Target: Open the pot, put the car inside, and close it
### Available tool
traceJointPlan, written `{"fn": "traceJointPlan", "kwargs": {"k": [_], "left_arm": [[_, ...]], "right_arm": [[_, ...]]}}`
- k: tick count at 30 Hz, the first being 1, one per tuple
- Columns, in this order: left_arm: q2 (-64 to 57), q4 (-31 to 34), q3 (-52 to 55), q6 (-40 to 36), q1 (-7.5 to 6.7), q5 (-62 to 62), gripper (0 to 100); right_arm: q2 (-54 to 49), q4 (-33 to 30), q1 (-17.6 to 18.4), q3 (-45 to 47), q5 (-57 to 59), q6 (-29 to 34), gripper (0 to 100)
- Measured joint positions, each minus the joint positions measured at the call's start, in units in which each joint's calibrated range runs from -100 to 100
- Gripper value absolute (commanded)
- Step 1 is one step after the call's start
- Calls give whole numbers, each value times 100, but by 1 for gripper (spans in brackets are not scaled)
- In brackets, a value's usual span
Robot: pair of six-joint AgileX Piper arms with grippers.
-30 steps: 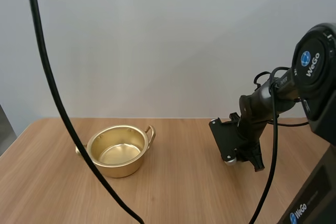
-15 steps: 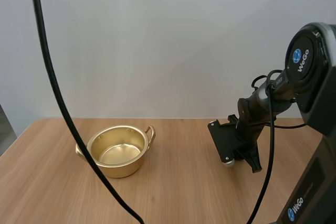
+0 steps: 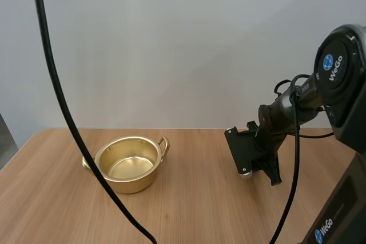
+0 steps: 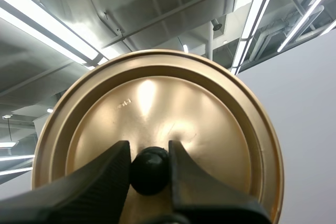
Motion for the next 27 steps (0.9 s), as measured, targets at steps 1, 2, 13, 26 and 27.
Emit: {"fn": "traceJointPlan", "kwargs": {"k": [1,2,13,26,27], "left_arm": [[0,0,0,0,0,0,0],[0,0,0,0,0,0,0],[0,0,0,0,0,16,0],[0,0,0,-155,0,111,0],[0,0,0,-155,0,111,0]], "right_arm": [[-81,33,0,0,-61,0,0],[-175,81,0,0,-122,-12,0],[-985,1204,157,-40,-705,-12,0],[-1390,2540,565,-444,-619,-12,0],[-1429,2611,599,-503,-508,-12,0]]}}
